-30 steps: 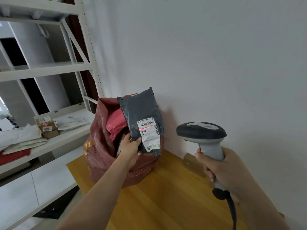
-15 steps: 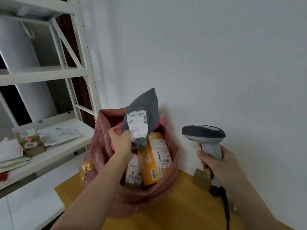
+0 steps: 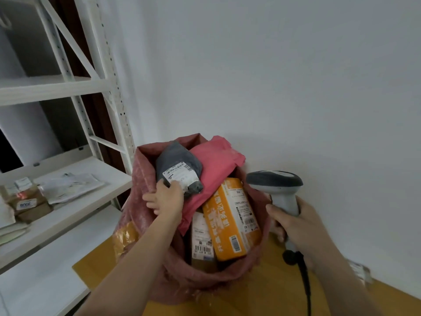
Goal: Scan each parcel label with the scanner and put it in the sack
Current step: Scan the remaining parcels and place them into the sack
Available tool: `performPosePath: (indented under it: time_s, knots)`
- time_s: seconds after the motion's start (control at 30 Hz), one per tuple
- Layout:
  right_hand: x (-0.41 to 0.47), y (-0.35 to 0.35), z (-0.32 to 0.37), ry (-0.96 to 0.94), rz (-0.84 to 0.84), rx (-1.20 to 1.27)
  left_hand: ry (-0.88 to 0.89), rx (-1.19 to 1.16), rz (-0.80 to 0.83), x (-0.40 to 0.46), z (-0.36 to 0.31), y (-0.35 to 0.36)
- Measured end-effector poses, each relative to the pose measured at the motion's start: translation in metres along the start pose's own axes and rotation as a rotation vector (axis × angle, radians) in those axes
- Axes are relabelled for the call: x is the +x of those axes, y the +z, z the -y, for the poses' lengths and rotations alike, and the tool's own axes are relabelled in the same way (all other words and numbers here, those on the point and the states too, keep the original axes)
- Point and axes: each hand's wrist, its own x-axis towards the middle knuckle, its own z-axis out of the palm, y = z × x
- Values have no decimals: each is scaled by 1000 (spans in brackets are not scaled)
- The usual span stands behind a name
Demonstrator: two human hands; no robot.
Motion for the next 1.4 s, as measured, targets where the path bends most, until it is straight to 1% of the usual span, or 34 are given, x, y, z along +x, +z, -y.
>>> performPosePath:
  time_s: [0.1, 0.2, 0.3, 0.4, 0.53, 0.63, 0.77, 0.9, 0.97, 1.03, 1.1, 1.17, 1.27, 1.4]
  knots:
    - [1, -5, -4, 9, -18, 7, 176, -27, -151, -8, 2, 8]
    - [2, -16, -6, 5, -28, 3, 321, -87, -180, -25, -4, 15]
    - [1, -34, -10, -9, -40, -3, 435, -139, -129, -51, -10, 28]
    - [-1, -61, -15, 0, -57, 8, 550, -188, -22, -83, -16, 46]
    - [-8, -112, -28, 34, -96, 12, 568, -163, 70, -132, -20, 82]
    - [-12, -157, -43, 54, -146, 35, 628, -118, 117, -173, -15, 112]
    - [-14, -210, -71, 109, -196, 98, 665, -58, 260, -225, 12, 152]
    - [-6, -246, -106, 181, -232, 140, 767, 105, 463, -254, 51, 192]
    - [0, -260, -126, 217, -257, 147, 814, 277, 597, -256, 67, 216]
    - [4, -273, -145, 251, -295, 147, 863, 501, 748, -256, 81, 245]
    - [7, -286, -164, 290, -339, 144, 879, 700, 902, -259, 94, 277]
    - [10, -297, -185, 331, -374, 140, 892, 845, 1031, -263, 109, 312]
    - [17, -312, -214, 419, -434, 128, 882, 931, 1175, -270, 134, 363]
    - [30, -323, -248, 515, -469, 116, 876, 1004, 1286, -266, 171, 419]
